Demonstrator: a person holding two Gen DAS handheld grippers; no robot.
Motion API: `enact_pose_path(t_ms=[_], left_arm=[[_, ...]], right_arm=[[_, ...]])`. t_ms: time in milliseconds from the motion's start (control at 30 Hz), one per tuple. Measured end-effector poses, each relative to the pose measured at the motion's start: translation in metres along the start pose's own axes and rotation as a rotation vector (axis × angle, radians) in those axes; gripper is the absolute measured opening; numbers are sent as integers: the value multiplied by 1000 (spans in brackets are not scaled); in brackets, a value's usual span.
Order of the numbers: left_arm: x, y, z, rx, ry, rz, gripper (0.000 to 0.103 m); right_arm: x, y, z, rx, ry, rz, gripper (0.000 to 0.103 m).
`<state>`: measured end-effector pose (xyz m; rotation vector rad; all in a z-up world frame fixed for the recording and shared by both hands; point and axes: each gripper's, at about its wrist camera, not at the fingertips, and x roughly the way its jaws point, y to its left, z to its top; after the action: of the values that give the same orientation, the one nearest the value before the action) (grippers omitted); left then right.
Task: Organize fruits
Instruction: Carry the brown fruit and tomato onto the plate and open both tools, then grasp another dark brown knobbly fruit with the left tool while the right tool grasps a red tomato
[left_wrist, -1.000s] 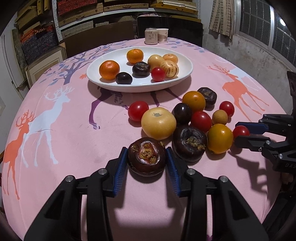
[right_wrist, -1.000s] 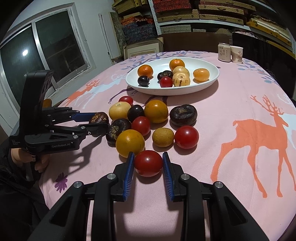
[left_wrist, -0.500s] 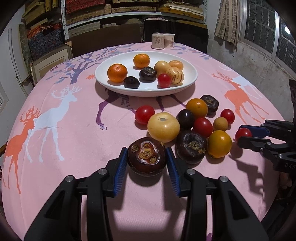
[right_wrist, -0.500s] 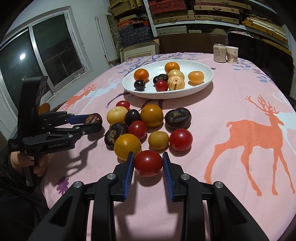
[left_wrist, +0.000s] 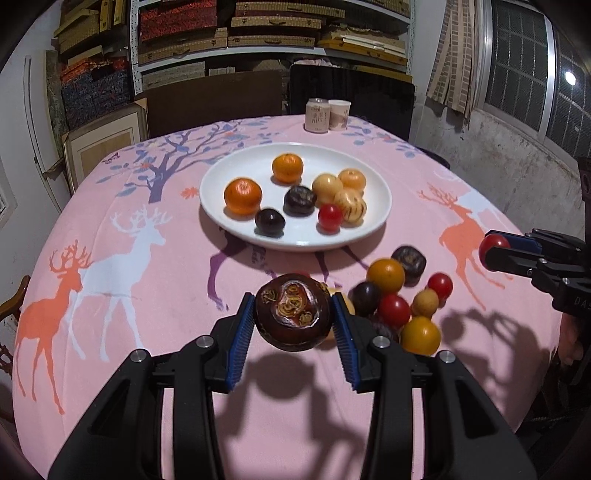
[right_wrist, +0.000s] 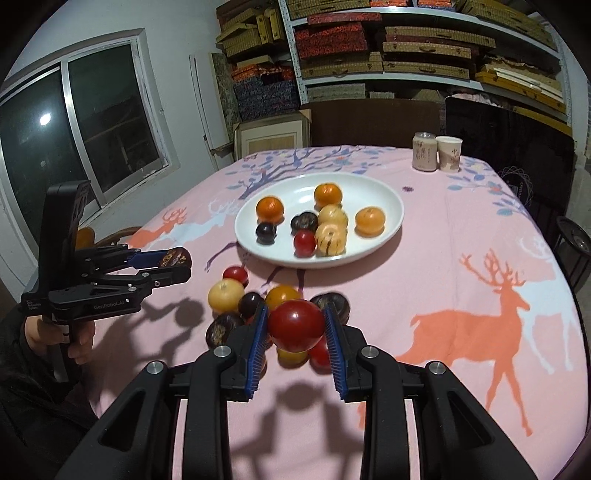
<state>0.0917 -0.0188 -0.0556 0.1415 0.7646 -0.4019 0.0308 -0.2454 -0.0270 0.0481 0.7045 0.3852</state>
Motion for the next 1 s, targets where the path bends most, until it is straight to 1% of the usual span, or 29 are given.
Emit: enact_pose_path(t_ms=[133,300,467,567,633,700,800,900,933,1000], left_arm=[[2,0,19,9,-24,7,41],[17,4,52,13,-36,11,41],[44,9,94,17,-43,31,41],[71,14,118,13,-27,40,41],[95,17,131,11,-4,59,41],[121,22,140,0,36,63,41],[153,27,147,-10,75,75,41],[171,31,148,-30,94,67,41],[174,32,148,-39,96,57,41],[174,34,145,-48,87,51,51]], right_arm=[[-1,-6,13,4,-15,-10,31],[8,-12,25,11,-11,-16,31],[29,-25,57,25,-11,-34,31],[53,-37,83,47,-1,-45,31],[76,-47,102,69,17,-53,31],[103,-56,116,83,42,-71,31],[141,-64,128,90,84,-102,31],[170,-71,133,107,110,-102,32],[176,-73,133,116,111,-90,36],[178,-75,136,133,93,-81,45]])
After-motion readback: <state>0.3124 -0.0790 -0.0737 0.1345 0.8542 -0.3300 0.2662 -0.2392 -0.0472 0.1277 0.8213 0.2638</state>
